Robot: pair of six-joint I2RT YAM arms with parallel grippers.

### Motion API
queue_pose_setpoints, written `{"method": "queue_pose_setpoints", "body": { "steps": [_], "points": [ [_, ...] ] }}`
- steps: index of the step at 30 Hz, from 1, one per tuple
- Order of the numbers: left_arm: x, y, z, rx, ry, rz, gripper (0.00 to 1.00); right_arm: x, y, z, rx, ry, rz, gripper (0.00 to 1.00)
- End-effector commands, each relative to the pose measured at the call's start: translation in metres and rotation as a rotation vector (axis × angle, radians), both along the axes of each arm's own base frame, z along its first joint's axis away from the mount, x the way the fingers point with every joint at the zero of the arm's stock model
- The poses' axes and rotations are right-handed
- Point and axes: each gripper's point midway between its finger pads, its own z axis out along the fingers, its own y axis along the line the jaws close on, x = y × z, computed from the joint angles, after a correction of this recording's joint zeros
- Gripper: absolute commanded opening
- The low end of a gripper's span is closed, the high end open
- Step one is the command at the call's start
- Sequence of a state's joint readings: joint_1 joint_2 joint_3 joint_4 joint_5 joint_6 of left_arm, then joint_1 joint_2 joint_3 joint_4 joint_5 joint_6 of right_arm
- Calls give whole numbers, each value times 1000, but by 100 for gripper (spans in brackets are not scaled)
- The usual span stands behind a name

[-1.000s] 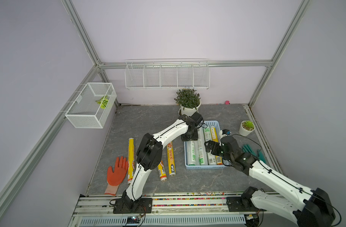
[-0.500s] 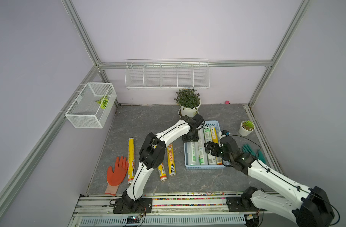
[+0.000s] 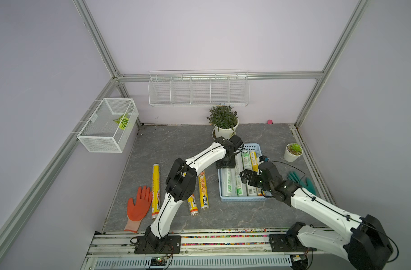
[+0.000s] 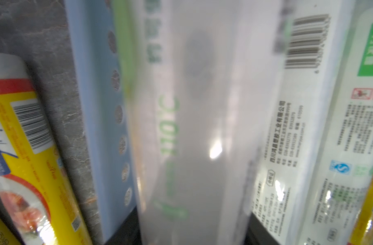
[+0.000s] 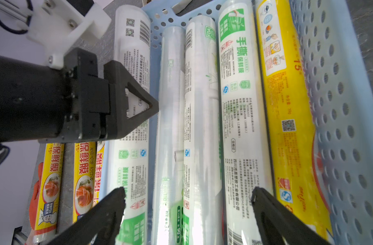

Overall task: Put the plastic wrap into the basket
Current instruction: Place the plastic wrap in the basket.

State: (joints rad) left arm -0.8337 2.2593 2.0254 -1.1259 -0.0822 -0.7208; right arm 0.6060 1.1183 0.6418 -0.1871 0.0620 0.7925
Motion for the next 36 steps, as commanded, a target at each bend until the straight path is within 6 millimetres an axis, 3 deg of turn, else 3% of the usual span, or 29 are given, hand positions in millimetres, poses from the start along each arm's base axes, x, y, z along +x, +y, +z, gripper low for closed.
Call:
{"method": "queue_pose_setpoints", "body": {
  "steps": [1,6,11,26,36],
  "points": [
    [4,8,15,33,-31,-2,58,6,3,6,22,-18,-2,98],
    [0,9,9,45,-14,-6,58,5,3,7,28,-18,-3,98],
    [0,13,17,55,-33,-2,58,6,9,8,44,-17,17,98],
    [0,24,76,-44,-182,13,63,9,27,18,90,-3,81,98],
    [0,70,111,-131,-354,113,70,8,57,39,171,-29,205,98]
  ]
}}
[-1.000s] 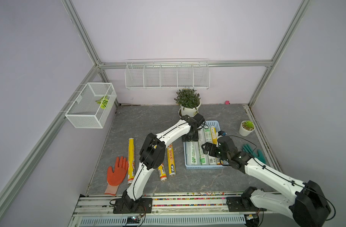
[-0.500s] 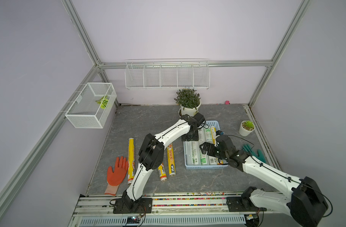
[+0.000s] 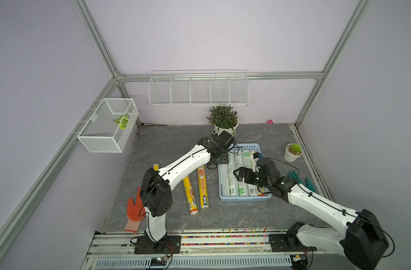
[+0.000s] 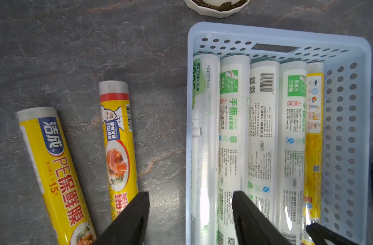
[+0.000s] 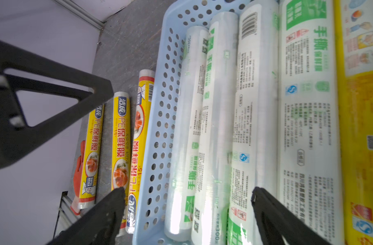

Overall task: Put the plastic wrap into the basket
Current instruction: Place the plastic wrap in the basket, then pick up the plastic wrap from the center of the board.

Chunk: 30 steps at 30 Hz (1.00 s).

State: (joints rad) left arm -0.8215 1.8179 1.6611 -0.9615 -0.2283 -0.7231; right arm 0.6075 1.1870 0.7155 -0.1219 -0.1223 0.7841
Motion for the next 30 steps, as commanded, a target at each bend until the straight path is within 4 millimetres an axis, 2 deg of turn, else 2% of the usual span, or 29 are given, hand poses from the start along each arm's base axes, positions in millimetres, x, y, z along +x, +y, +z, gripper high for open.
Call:
{"method": "queue_pose_setpoints", "body": {
  "steps": [1,6,10,13,18,23,30],
  "points": [
    [11,19,19,-73,-101,66,71,4,20,19,37,-44,72,98],
    [9,59,19,-210,-123,153,76,-1,45,23,-23,-62,144,98],
    [2,85,1,-251,-97,190,82,-5,66,17,-116,-60,207,98],
    [-6,98,-18,-257,-42,202,82,-6,78,12,-170,-52,232,98],
    [-19,105,-55,-193,89,174,82,-6,94,8,-209,-52,263,98],
    [-25,94,-85,-165,221,128,78,-6,100,-1,-228,-31,270,98],
    [-23,93,-106,-109,285,122,76,-4,96,-10,-246,-9,230,98]
  ]
}}
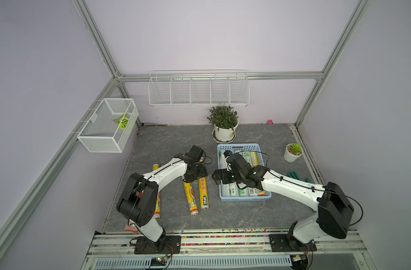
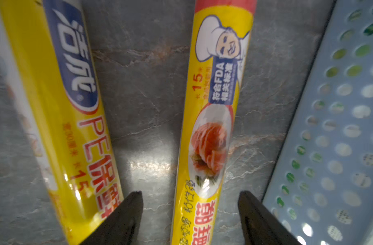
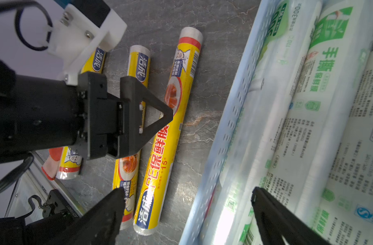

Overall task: Put the plastic wrap into the basket
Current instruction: Pick up the plastic wrap from the center of the board.

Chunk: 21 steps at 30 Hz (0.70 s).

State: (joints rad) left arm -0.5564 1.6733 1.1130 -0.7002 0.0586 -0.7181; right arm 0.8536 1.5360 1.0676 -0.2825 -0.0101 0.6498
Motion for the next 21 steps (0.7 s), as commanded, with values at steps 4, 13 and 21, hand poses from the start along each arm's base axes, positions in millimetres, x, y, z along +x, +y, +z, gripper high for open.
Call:
{"method": "queue_pose_setpoints", "body": {
  "steps": [4,13,21],
  "points": [
    [4,-3,-4,28,30,-35,76,2,-2,-5,-25,2,-30,98],
    [3,-8,-21,77,83,-70,74,0,7,-17,-31,46,1,98],
    [0,-5,-34,176,109,-87,72,1,8,-26,-33,71,-20,98]
  ]
}}
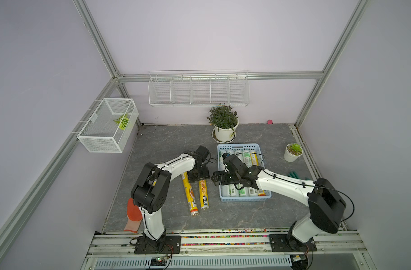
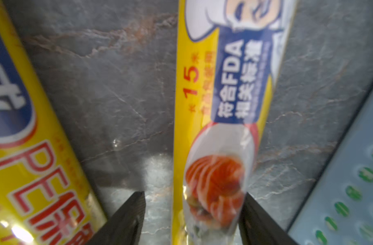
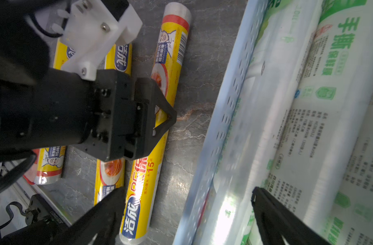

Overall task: Put the plastic wrap into the basket
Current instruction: Pick up the plastic wrap from the center of the board.

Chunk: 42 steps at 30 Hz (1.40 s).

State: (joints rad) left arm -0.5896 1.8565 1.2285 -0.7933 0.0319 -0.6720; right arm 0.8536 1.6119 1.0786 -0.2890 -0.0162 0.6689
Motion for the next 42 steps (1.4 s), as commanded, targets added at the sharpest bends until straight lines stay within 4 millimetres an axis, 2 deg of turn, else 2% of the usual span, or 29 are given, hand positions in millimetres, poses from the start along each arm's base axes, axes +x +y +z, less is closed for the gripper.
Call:
{"method": "queue_pose_setpoints", "body": {
  "steps": [1,9,13,17,20,25,31,34,38,42],
  "points": [
    [1,3,-2,74,-3,-23,71,2,3,0,3,9,-28,98],
    [-4,8,-15,152,14,-29,66,6,-13,3,-2,-33,-109,98],
    [-4,7,-14,146,9,-21,59,5,-17,4,-7,-48,-105,98],
    [2,3,-6,126,-19,-15,50,3,-17,6,2,-50,-100,98],
    [4,2,2,115,-39,-12,41,3,-16,7,12,-52,-98,98],
    [9,3,18,109,-81,3,32,3,-19,11,19,-64,-107,99],
    [15,1,50,65,-151,18,28,3,-25,19,23,-96,-123,98],
    [20,-7,77,6,-204,11,25,4,-32,25,22,-126,-143,98],
    [26,-22,117,-115,-306,-1,21,8,-50,38,8,-178,-214,98],
    [28,-53,153,-325,-390,-64,21,10,-78,50,-37,-244,-296,98]
  ]
}}
